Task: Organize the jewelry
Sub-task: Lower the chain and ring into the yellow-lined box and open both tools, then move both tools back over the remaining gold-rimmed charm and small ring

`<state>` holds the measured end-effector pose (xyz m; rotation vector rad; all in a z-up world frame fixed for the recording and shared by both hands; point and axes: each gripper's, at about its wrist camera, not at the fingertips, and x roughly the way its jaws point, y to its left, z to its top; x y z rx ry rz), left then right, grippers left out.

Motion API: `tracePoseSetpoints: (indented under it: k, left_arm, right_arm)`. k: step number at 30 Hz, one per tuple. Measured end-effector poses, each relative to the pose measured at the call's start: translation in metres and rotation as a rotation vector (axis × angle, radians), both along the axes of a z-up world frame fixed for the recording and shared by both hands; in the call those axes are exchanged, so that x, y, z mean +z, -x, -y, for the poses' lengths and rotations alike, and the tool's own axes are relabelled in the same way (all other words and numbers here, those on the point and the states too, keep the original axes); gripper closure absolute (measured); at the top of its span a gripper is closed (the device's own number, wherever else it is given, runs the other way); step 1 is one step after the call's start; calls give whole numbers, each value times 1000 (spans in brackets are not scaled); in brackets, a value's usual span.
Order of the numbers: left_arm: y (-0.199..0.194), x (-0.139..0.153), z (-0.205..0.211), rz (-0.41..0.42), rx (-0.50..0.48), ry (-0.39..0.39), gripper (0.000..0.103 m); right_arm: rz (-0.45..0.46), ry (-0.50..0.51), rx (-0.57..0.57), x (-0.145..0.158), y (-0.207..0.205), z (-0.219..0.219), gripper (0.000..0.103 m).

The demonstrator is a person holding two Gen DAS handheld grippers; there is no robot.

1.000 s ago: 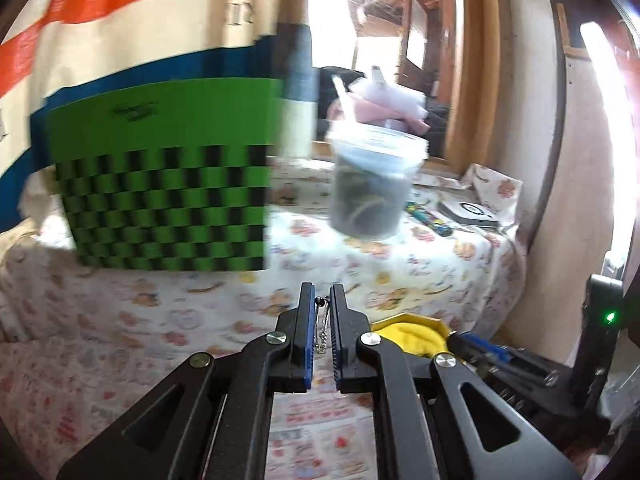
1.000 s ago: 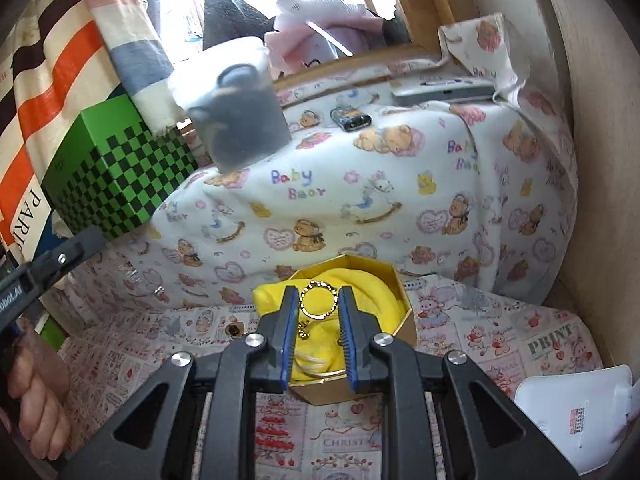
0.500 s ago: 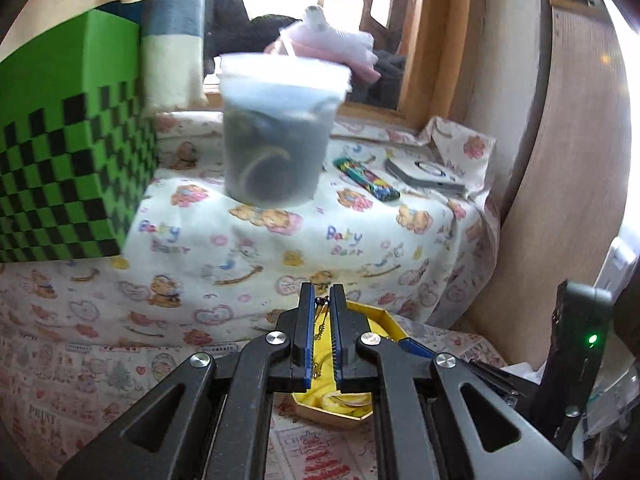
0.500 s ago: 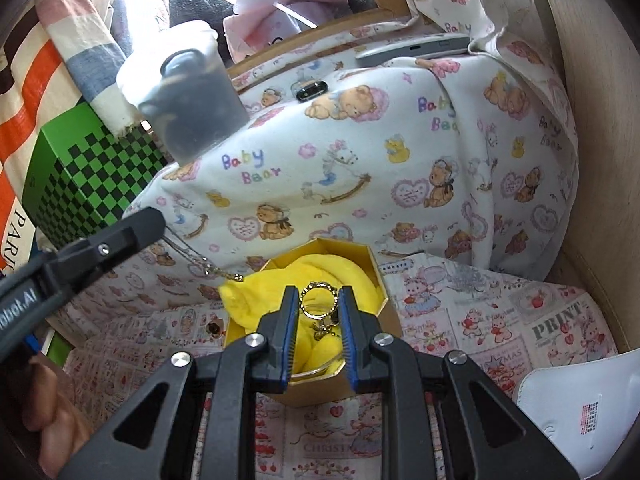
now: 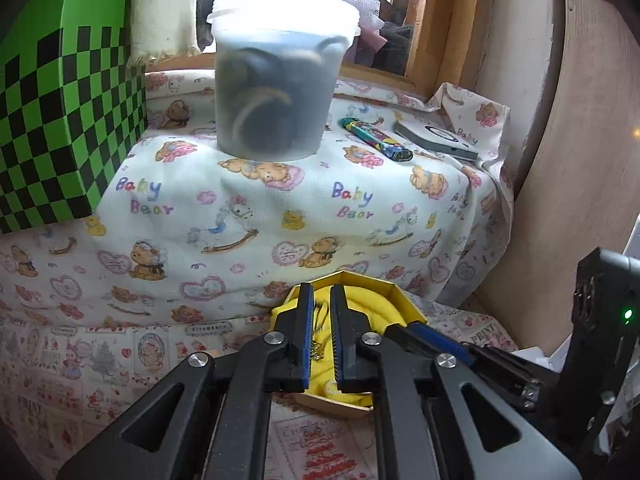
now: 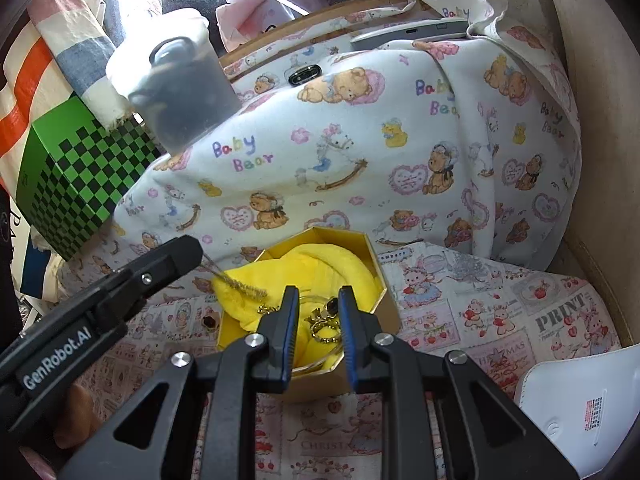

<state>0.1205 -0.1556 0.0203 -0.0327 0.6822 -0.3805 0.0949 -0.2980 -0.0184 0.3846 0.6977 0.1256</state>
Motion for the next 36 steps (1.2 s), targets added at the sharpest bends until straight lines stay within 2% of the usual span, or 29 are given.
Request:
tracePoseSetpoints:
  k: [4, 7, 12, 16, 21, 24, 26, 29, 31, 34, 36]
  left_arm:
    - [3, 4, -12, 16, 27, -25, 83]
    - [7, 9, -26, 18, 47, -27, 80]
    - [27, 15, -51, 87, 97, -82, 66]
    - [43, 15, -68, 137, 130, -101, 49]
    - [51, 9, -79, 181, 161, -133, 40]
    - [52, 0, -84, 191, 174, -135, 37]
    - [51, -7, -90, 183, 183, -116, 30]
    - [43, -17, -93, 161, 207, -138, 29]
    - [42, -21, -95, 164, 222, -145, 28]
    - [42, -26, -100, 163, 231, -136, 17]
    - [42, -29, -102, 169, 246, -132, 16]
  right_arm:
    - [1, 16, 8, 2, 1, -3, 84]
    - [2, 37, 21, 3, 3, -10, 84]
    - [32, 81, 42, 11, 9, -22, 84]
    - [51, 113, 57, 14, 13, -31, 81]
    - [59, 158, 56, 14, 15, -40, 78]
    - [67, 180, 46, 15, 15, -41, 70]
    - [76, 197, 39, 17, 16, -42, 66]
    - [90, 208, 28, 18, 18, -43, 51]
    - [100, 218, 16, 18, 20, -44, 48]
    - [110, 239, 12, 18, 21, -45, 41]
    - [118, 254, -9, 18, 22, -45, 36]
